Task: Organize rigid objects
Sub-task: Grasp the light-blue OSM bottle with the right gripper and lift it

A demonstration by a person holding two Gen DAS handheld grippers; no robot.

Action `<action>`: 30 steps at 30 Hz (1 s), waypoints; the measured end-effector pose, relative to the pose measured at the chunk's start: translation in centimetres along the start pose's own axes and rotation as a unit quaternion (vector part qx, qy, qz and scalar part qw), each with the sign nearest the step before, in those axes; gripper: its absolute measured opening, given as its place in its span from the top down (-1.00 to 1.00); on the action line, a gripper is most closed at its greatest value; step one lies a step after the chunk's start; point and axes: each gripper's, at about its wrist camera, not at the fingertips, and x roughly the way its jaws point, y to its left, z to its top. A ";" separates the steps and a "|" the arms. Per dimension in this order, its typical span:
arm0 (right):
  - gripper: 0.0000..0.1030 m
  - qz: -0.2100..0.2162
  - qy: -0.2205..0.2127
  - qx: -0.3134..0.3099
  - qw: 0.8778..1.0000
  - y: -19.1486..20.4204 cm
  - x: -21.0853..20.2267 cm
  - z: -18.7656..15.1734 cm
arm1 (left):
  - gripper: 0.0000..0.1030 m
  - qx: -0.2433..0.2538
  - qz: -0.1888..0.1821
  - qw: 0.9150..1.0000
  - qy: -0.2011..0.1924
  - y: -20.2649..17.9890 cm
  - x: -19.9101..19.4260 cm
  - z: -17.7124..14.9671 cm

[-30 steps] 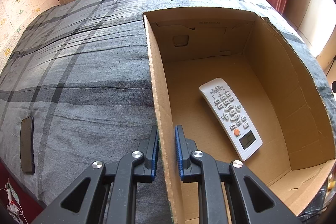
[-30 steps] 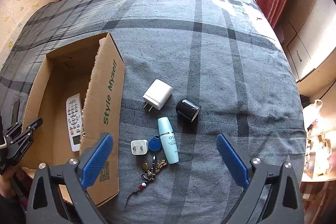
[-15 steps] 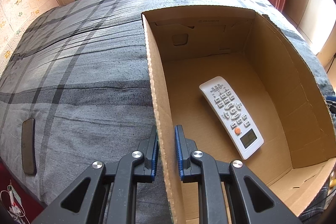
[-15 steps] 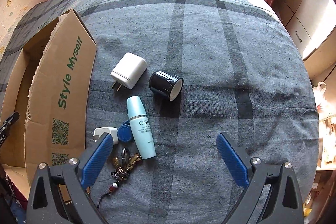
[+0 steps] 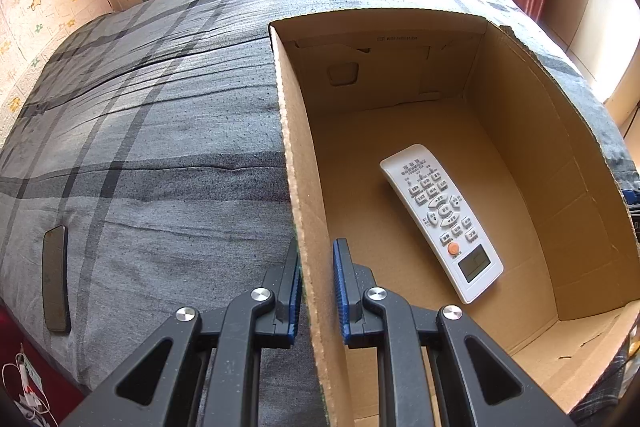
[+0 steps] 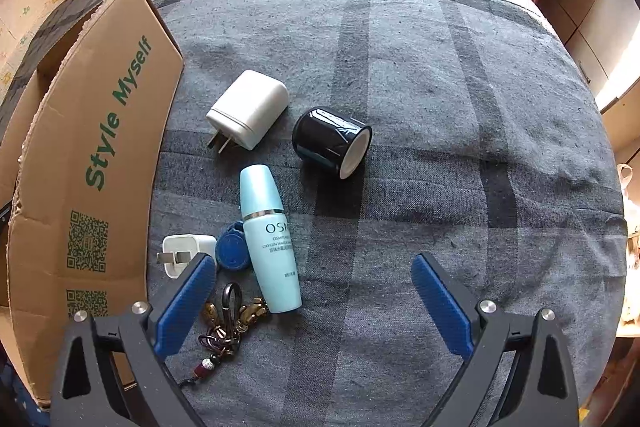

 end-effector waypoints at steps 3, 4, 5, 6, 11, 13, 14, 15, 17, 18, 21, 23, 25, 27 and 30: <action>-0.80 0.003 0.004 -0.002 1.000 0.4 0.5 0.2 | 0.69 -0.001 0.000 1.000 0.000 0.1 0.1 0.0; -0.68 0.007 0.007 -0.002 1.000 0.5 0.7 0.3 | 0.69 -0.001 0.001 1.000 0.000 0.1 0.1 -0.1; -0.62 0.009 0.011 -0.003 1.000 0.6 1.0 0.4 | 0.69 -0.001 0.001 1.000 0.000 0.1 0.1 -0.1; -0.55 0.011 0.015 -0.003 1.000 0.7 1.2 0.5 | 0.69 0.000 0.001 1.000 0.000 0.1 0.1 -0.1; -0.11 0.025 0.020 -0.004 0.999 1.1 1.7 0.8 | 0.69 0.003 0.005 1.000 0.000 -0.1 0.1 -0.1; 0.48 0.040 0.023 0.002 0.999 1.2 2.0 1.1 | 0.69 0.003 0.005 1.000 0.001 -0.2 0.1 -0.1; 0.48 0.042 0.024 0.008 0.999 1.0 2.1 1.3 | 0.69 0.003 0.005 1.000 0.002 -0.2 0.1 -0.1; 0.48 0.045 0.023 0.012 0.999 0.9 2.1 1.3 | 0.69 0.002 0.005 1.000 0.002 -0.1 0.1 -0.1; 0.48 0.047 0.020 0.014 0.999 0.9 1.8 1.3 | 0.69 0.003 0.006 1.000 0.002 -0.1 0.1 0.0; 0.48 0.046 0.018 0.012 0.999 0.9 1.7 1.3 | 0.69 0.004 0.006 1.000 0.002 -0.2 0.1 0.0; 0.48 0.040 0.012 0.004 0.999 0.9 0.8 1.1 | 0.69 0.004 0.007 1.000 0.002 -0.2 0.1 0.0; 0.48 0.041 0.007 0.002 0.999 0.9 0.2 1.0 | 0.69 0.004 0.007 1.000 0.003 -0.3 0.2 0.0; 0.48 0.041 0.003 0.005 0.999 0.9 -0.5 0.8 | 0.69 0.004 0.006 1.000 0.003 -0.2 0.2 0.0; 0.48 0.041 0.000 0.007 0.999 0.8 -1.0 1.0 | 0.69 0.003 0.005 1.000 0.003 -0.2 0.2 0.0; 0.48 0.038 -0.004 0.007 0.999 0.4 -2.0 1.2 | 0.69 0.003 0.005 1.000 0.002 -0.2 0.2 0.0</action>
